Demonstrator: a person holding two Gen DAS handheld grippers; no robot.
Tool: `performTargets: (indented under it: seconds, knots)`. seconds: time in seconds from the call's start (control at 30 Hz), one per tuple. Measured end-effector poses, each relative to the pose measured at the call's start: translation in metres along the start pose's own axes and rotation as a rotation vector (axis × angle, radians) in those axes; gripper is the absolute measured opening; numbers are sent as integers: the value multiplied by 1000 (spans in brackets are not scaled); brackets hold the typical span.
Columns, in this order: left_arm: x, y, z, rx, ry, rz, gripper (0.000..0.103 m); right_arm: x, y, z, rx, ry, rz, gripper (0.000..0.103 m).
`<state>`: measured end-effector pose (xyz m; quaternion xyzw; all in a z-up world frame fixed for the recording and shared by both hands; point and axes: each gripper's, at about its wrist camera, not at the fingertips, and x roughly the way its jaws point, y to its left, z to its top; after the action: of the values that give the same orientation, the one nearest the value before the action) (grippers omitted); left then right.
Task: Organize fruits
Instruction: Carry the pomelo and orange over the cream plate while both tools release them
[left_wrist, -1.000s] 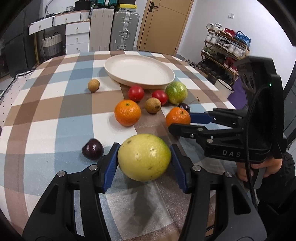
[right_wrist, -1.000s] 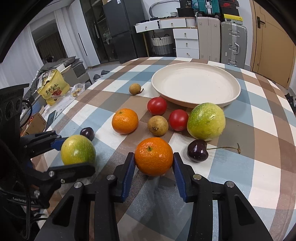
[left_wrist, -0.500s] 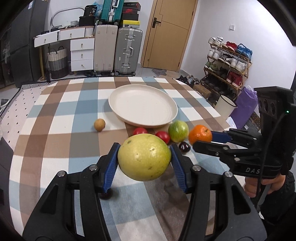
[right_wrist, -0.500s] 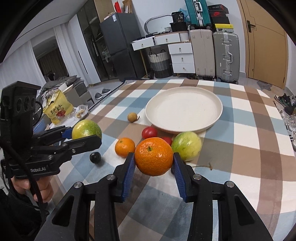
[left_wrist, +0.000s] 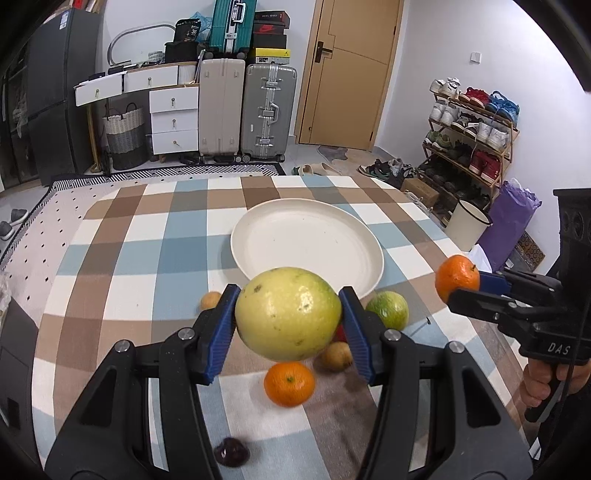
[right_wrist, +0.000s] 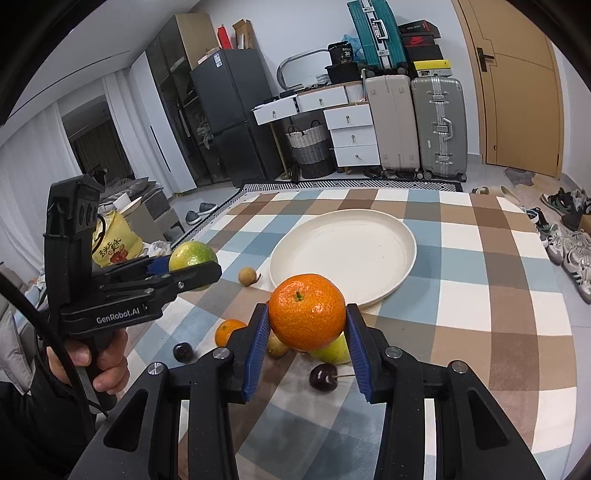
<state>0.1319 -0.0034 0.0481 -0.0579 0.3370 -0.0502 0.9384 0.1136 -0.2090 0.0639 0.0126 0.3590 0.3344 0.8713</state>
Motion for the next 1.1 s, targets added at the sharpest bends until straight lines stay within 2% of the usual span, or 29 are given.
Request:
performTargets:
  seconds: [0.53,1.0,1.03,1.1]
  knots:
    - [63,8,33,-8,17,6,51,41,-23,24,29,45,-46,41]
    - [117,3,34,-3,87,-8,50,93,-46,32,61,117,-71,41]
    - [119,2,33,1,90,-7,49,95,-47,32,61,122,-71,41]
    - [123,1,33,7,95,-4,40,101,-49,32,58,136,-78,41]
